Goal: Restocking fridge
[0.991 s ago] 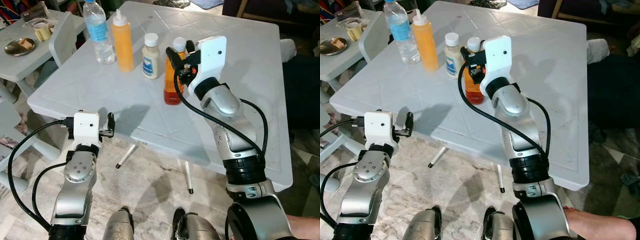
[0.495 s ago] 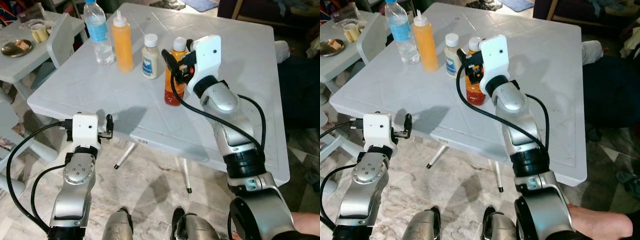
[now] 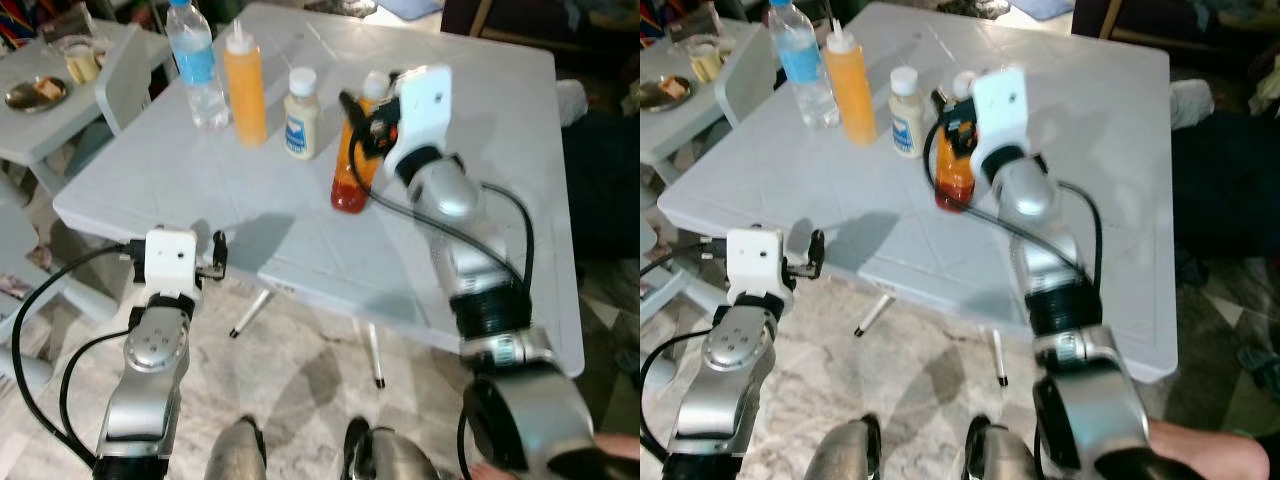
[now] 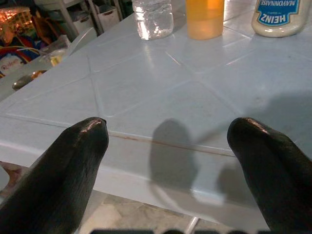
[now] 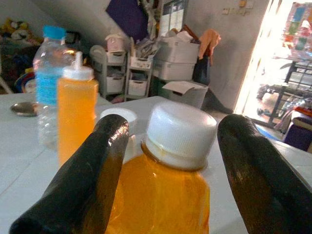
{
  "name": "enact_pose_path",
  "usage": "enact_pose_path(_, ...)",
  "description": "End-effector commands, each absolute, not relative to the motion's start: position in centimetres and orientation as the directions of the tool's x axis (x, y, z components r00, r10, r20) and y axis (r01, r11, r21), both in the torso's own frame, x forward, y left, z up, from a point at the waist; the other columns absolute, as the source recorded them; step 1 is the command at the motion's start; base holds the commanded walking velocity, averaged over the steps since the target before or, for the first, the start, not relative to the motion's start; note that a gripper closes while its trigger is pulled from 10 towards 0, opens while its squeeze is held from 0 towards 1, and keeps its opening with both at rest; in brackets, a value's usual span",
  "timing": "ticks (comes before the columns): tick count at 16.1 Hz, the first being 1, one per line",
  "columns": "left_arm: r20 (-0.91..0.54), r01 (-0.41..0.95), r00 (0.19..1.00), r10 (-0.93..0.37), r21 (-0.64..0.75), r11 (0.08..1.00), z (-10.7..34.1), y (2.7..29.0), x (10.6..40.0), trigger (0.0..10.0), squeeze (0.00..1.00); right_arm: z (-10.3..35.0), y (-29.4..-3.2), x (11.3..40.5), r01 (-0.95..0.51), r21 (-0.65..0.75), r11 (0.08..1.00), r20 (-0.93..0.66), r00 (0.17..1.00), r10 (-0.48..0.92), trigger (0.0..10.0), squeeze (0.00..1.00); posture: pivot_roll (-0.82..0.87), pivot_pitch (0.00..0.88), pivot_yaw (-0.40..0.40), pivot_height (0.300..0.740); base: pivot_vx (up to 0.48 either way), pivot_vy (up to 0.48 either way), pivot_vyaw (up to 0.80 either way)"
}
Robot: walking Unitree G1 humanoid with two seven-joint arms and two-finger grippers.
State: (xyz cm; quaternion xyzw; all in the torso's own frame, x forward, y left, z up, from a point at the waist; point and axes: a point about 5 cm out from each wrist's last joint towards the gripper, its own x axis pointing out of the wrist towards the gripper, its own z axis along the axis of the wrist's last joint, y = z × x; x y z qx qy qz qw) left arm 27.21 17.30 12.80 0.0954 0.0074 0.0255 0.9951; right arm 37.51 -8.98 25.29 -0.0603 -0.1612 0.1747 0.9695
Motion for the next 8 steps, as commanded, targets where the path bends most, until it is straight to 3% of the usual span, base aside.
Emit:
enact_pose_path(1, -0.015, -0.053, 0.998, 0.057, 0.202, 0.978, 12.82, 17.6, 26.96, 10.0, 0.0, 25.54, -8.98, 37.8, -0.321, -0.158, 0.934, 0.304, 0.884, 0.355, 10.0, 0.0, 0.11, 0.12, 0.024, 0.74, 0.0, 0.0, 0.0)
enact_pose_path(2, -0.016, -0.053, 0.998, 0.057, 0.204, 0.978, 12.84, 17.59, 26.94, 10.0, 0.0, 25.71, -8.97, 38.06, -0.321, -0.158, 0.934, 0.307, 0.883, 0.355, 2.0, 0.0, 0.11, 0.122, 0.023, 0.74, 0.0, 0.0, 0.0)
enact_pose_path(3, -0.016, -0.053, 0.998, 0.057, 0.204, 0.978, 12.85, 17.58, 26.93, 10.0, 0.0, 25.8, -8.95, 38.24, -0.323, -0.158, 0.933, 0.31, 0.881, 0.358, 0.0, 0.0, 0.11, 0.122, 0.023, 0.74, 0.0, 0.0, 0.0)
enact_pose_path(8, -0.023, -0.058, 0.998, 0.064, 0.208, 0.976, 12.74, 17.74, 26.74, 10.0, 0.0, 25.61, -8.34, 38.41, -0.363, -0.143, 0.921, 0.308, 0.868, 0.39, 0.0, 0.0, 0.12, 0.127, 0.021, 0.74, 0.0, 0.0, 0.0)
